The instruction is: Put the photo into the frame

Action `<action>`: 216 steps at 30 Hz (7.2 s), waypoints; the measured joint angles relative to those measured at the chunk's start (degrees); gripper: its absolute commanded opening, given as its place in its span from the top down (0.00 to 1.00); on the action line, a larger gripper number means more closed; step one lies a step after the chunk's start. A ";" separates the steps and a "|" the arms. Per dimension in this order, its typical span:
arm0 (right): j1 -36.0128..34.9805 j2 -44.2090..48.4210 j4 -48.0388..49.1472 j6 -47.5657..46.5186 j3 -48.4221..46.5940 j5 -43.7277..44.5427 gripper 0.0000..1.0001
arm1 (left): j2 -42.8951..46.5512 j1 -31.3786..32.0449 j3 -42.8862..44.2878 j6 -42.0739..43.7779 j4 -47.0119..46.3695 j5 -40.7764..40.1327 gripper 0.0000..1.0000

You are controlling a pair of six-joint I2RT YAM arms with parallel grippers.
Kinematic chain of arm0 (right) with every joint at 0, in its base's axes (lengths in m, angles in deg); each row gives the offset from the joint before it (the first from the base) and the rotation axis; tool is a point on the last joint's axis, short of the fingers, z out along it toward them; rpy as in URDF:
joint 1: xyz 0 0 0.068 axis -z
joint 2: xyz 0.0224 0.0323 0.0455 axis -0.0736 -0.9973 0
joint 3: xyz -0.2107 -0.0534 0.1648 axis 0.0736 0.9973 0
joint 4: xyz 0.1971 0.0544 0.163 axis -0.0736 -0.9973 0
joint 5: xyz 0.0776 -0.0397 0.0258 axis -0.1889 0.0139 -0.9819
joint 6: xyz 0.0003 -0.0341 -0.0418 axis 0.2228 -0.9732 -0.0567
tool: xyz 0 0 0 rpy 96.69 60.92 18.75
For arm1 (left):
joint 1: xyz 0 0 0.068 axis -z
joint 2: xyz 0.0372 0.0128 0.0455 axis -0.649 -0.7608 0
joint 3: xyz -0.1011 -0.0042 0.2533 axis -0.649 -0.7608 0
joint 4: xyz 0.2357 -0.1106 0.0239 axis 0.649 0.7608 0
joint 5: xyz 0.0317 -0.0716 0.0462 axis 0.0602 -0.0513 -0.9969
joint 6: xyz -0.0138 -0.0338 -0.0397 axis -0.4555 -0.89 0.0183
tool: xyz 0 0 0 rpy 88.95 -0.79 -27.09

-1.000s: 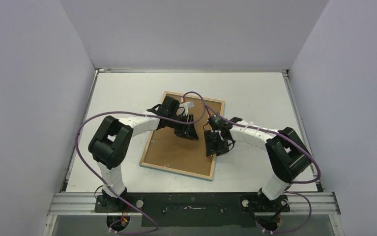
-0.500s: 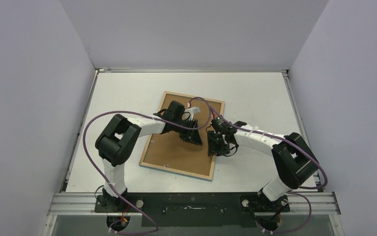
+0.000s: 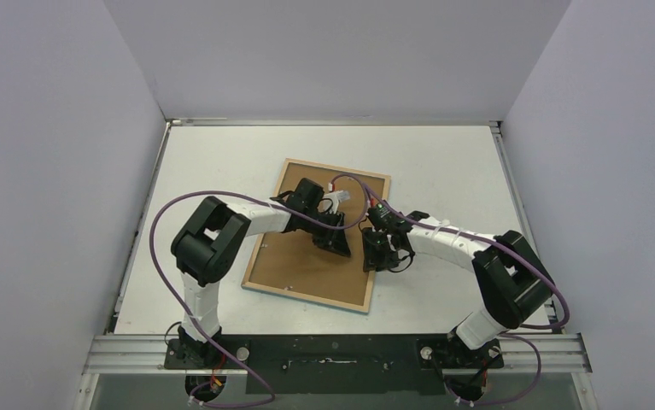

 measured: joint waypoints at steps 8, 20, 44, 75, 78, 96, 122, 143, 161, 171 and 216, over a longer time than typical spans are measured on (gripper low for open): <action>0.02 -1.18 0.44 -0.17 -0.28 -0.13 0.60 | -0.87 0.00 1.55 0.70 2.34 0.02 0.74; 0.07 -1.81 0.20 -1.66 -0.98 -0.31 0.75 | -1.27 -0.02 2.23 0.98 3.48 0.04 0.74; 0.42 -2.12 -0.57 -1.01 -1.62 -0.90 0.42 | -0.26 -0.28 2.56 0.37 4.02 1.05 0.58; 13.92 -18.97 1.73 0.85 -23.82 9.27 0.42 | -10.86 -4.61 18.67 -13.22 -1.20 -1.14 0.67; 13.90 -20.59 1.79 0.22 -25.51 10.29 0.42 | -11.04 -4.61 18.67 -13.42 -0.87 -1.90 0.68; 15.10 -23.87 2.75 -1.03 -28.68 9.77 0.64 | -12.55 -4.63 18.71 -12.50 1.55 -2.62 0.69; 17.09 -23.21 4.37 1.46 -26.75 5.66 0.90 | -12.57 -4.50 18.84 -12.13 1.79 -2.71 0.70; 18.23 -24.44 2.60 3.56 -28.35 3.91 0.60 | -14.69 -3.65 22.23 -13.03 -0.81 -0.81 0.67; 16.59 -25.55 -1.97 9.40 -31.17 8.94 0.87 | -20.00 -2.80 26.27 -19.96 -9.81 -6.80 0.80; 16.04 -25.55 -1.90 9.75 -31.12 10.03 1.00 | -21.11 -2.78 28.81 -21.57 -6.93 -7.56 0.80; 0.15 2.80 -7.96 3.15 -5.68 6.67 0.45 | -1.18 -2.32 15.47 -7.15 14.47 2.69 0.75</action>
